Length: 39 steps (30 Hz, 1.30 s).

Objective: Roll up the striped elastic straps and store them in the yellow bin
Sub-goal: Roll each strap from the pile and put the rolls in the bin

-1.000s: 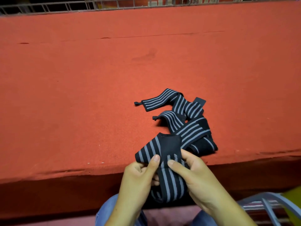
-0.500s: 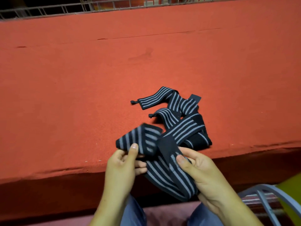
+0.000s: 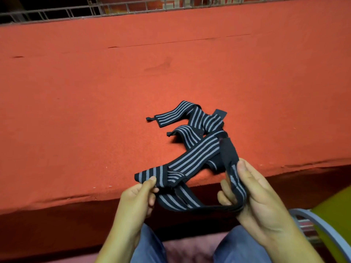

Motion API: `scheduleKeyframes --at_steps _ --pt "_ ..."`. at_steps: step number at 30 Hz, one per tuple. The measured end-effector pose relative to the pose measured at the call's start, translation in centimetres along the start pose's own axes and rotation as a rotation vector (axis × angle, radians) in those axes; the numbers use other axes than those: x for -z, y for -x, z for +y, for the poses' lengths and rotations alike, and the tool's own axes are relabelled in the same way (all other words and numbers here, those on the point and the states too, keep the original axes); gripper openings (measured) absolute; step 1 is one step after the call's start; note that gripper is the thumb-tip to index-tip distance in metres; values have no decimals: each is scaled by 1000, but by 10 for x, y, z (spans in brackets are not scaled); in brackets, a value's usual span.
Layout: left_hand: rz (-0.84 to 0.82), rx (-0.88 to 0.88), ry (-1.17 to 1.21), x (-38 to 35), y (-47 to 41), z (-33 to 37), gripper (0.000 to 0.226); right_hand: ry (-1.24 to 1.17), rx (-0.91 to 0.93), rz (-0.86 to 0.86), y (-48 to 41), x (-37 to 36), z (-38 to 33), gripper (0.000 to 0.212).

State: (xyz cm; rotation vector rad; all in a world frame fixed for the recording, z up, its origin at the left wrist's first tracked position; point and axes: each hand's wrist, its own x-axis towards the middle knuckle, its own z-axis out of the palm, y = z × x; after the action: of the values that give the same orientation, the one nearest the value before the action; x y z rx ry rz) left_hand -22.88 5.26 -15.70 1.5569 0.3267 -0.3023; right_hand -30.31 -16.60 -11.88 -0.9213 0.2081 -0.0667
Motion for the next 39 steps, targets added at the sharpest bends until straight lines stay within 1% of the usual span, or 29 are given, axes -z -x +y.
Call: scheduleKeyframes --at_steps 1,3,4,6,8,11,12,15,17,21,24,25,28,29,30,32,34,35,37,39 --pt "-20 15 52 0 1 1 31 22 9 8 1 -3 -2 46" --pt "-68 39 148 -2 6 5 30 92 -29 77 1 -10 -1 28" --pt "-93 50 174 -4 9 8 30 144 -71 85 1 -10 2 27" --pt "-152 74 191 -6 16 13 31 276 -199 25 2 -11 9 33" --pt "-215 80 163 -10 21 19 35 345 -278 -47 3 -14 16 37" --pt "-279 23 14 -13 26 21 51 424 -310 -105 4 -16 23 34" --pt "-289 -6 -33 -13 28 21 53 444 -314 -130 3 -17 25 34" --pt "-288 -58 -88 -13 30 20 45 497 -361 -216 4 -19 24 37" --pt "-321 -77 -98 -14 34 20 42 531 -393 -265 5 -20 23 40" --pt "-359 -131 -159 -13 38 23 44 547 -394 -270 5 -18 20 39" --pt "-333 -183 -209 -13 38 21 43 452 -418 -205 4 -15 22 41" --pt "-328 -218 -225 -13 38 19 40 417 -430 -177 4 -16 20 41" --pt "-279 -377 -336 -13 39 15 14 333 -442 -148 7 -21 15 38" --pt "-257 -440 -411 -12 39 15 16 283 -452 -126 8 -22 13 39" --pt "-258 -492 -481 -11 39 13 27 219 -470 -92 10 -23 12 41" --pt "-325 -505 -545 -10 41 15 49 131 -513 -47 12 -25 11 42" --pt "-390 -442 -528 -12 44 15 62 126 -547 -43 13 -22 12 43" --pt "-385 -430 -514 -12 45 14 67 125 -566 -45 14 -21 13 44" --pt "-304 -441 -492 -15 45 14 75 121 -599 -63 16 -20 11 48" --pt "-247 -372 -398 -15 41 14 76 121 -602 -109 19 -18 9 51"
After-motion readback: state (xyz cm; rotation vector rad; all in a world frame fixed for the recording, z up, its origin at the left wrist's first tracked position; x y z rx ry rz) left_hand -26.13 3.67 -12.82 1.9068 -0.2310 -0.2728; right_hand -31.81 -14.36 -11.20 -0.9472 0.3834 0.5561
